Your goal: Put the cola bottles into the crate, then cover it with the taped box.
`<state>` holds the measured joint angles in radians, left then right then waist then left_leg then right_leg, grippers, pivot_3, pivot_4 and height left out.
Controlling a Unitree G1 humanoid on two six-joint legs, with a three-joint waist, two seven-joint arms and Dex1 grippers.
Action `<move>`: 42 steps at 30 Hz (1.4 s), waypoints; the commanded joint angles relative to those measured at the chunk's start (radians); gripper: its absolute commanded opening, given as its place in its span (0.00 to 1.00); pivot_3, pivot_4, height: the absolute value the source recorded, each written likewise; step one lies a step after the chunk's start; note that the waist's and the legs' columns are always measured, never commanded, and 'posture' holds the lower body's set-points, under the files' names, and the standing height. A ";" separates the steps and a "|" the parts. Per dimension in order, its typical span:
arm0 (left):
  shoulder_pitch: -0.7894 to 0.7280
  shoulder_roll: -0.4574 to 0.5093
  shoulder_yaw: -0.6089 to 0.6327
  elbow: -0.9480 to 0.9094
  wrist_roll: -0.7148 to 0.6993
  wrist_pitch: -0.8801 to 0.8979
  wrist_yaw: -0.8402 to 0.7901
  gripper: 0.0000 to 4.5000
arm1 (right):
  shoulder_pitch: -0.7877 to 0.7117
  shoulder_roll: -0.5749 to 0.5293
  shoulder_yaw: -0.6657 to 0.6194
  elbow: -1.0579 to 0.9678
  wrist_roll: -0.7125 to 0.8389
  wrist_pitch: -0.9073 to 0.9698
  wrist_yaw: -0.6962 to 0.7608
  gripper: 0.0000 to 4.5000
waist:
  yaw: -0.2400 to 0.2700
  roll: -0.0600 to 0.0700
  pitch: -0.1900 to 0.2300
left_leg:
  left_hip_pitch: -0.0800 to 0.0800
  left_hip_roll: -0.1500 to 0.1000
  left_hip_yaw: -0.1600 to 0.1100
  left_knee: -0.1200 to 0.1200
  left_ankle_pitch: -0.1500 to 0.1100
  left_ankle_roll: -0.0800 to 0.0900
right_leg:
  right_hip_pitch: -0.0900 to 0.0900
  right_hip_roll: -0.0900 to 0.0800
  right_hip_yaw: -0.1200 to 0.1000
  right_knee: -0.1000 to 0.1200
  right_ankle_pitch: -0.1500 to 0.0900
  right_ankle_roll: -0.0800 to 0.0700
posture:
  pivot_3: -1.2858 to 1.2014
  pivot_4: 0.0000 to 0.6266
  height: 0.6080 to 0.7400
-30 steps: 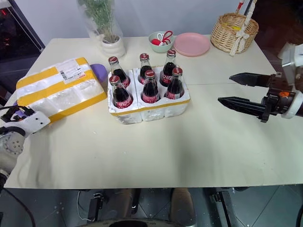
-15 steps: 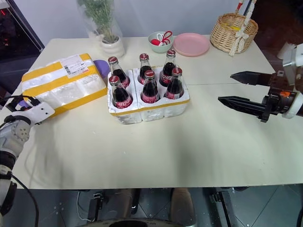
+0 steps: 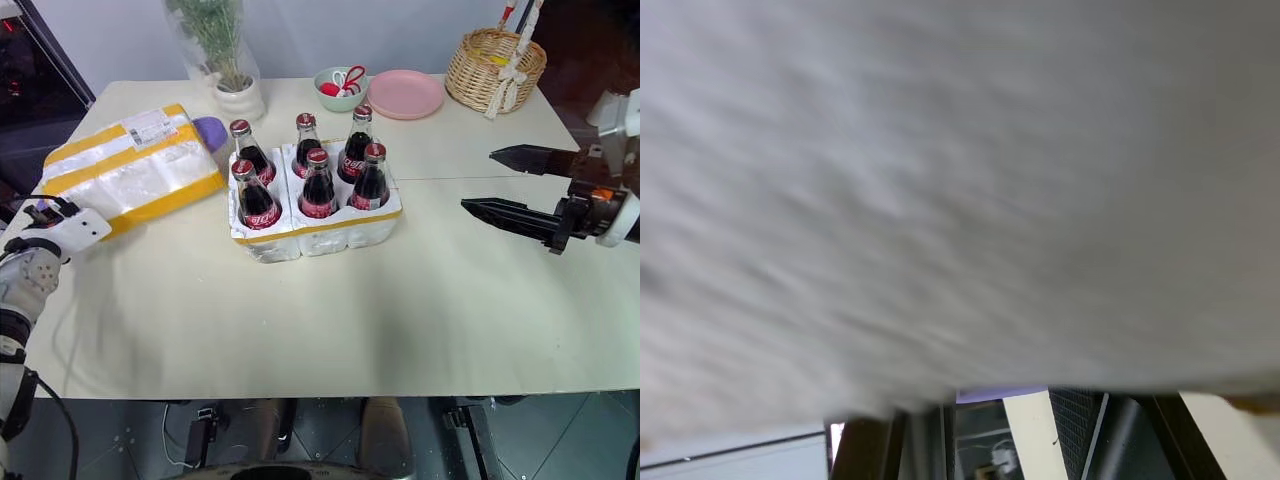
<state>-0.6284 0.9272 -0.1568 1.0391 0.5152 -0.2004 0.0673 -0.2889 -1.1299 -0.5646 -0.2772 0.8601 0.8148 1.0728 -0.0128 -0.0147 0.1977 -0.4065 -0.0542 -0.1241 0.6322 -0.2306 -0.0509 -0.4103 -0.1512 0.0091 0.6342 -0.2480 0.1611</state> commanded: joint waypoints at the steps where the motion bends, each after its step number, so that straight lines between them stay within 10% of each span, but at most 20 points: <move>1: 0.013 0.092 0.082 -0.131 -0.062 -0.007 -0.038 0.24 | -0.010 -0.027 -0.018 0.009 0.017 0.005 0.024 1.00 | -0.001 -0.001 0.000 | 0.000 0.000 0.000 0.000 0.000 0.000 | 0.000 0.000 0.000 0.000 0.000 0.000 | 0.52 0.24 0.98; 9: 0.148 0.204 0.263 -0.814 -0.201 0.210 -0.354 0.24 | -0.062 -0.016 0.058 0.068 -0.053 -0.079 0.036 1.00 | 0.003 -0.001 0.000 | -0.001 0.000 0.000 0.000 0.000 0.000 | -0.001 0.000 0.000 0.000 0.000 0.000 | 0.52 0.24 0.98; 16: -0.035 0.153 0.158 -1.296 -0.195 0.544 -0.651 0.24 | -0.113 0.028 0.146 0.098 -0.076 -0.116 0.037 1.00 | -0.002 -0.001 0.000 | -0.002 0.000 0.000 0.000 0.000 0.000 | 0.000 0.000 0.000 -0.002 0.000 0.000 | 0.52 0.24 0.98; 42: -0.123 0.107 -0.020 -1.499 -0.014 0.661 -0.954 0.31 | -0.086 0.097 0.111 0.064 -0.057 -0.115 -0.031 1.00 | -0.022 -0.001 0.000 | -0.001 0.000 0.000 0.000 0.000 0.000 | 0.000 0.001 0.000 -0.002 0.000 0.000 | 0.52 0.24 0.98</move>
<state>-0.7410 1.0161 -0.1900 -0.4368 0.4736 0.4790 -0.8822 -0.3647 -1.0376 -0.4113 -0.1862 0.7823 0.7094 1.0473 -0.0345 -0.0161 0.1981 -0.4078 -0.0540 -0.1240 0.6323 -0.2306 -0.0505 -0.4099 -0.1507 0.0093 0.6321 -0.2481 0.1614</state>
